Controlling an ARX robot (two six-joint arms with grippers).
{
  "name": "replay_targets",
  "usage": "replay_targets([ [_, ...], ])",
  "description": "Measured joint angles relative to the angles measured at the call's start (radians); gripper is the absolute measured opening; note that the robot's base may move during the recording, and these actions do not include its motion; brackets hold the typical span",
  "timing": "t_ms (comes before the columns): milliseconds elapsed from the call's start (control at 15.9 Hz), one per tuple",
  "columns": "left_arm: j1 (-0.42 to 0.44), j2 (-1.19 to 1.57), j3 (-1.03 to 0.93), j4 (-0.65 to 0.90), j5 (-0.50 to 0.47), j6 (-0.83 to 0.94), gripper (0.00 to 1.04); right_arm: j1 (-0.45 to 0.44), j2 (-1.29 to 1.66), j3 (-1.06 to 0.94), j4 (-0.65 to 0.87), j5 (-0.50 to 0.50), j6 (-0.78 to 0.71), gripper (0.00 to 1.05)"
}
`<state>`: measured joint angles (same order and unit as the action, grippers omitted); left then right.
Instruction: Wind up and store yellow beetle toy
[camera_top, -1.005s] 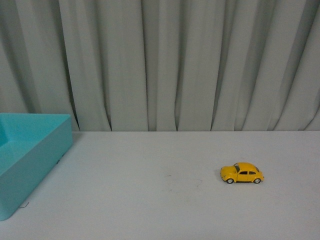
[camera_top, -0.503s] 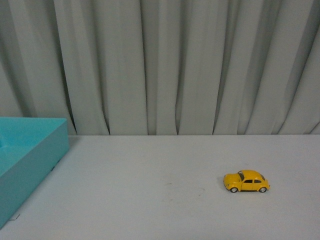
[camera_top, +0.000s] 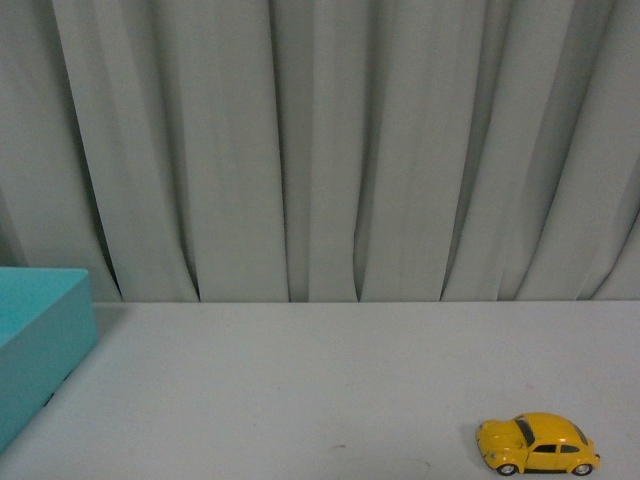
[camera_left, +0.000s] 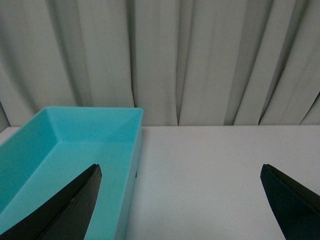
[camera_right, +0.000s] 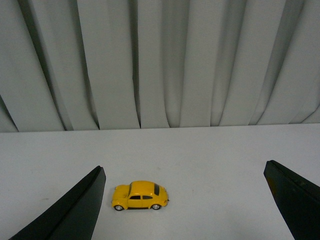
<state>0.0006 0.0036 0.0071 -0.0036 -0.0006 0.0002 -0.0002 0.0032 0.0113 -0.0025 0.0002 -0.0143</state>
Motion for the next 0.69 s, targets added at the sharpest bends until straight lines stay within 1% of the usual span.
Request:
replay_targets([
  [691, 0.0, -0.001, 0.0, 0.0, 0.0, 0.0, 0.98, 0.0, 0.0, 0.0, -0.002, 0.0, 0.0, 0.98],
])
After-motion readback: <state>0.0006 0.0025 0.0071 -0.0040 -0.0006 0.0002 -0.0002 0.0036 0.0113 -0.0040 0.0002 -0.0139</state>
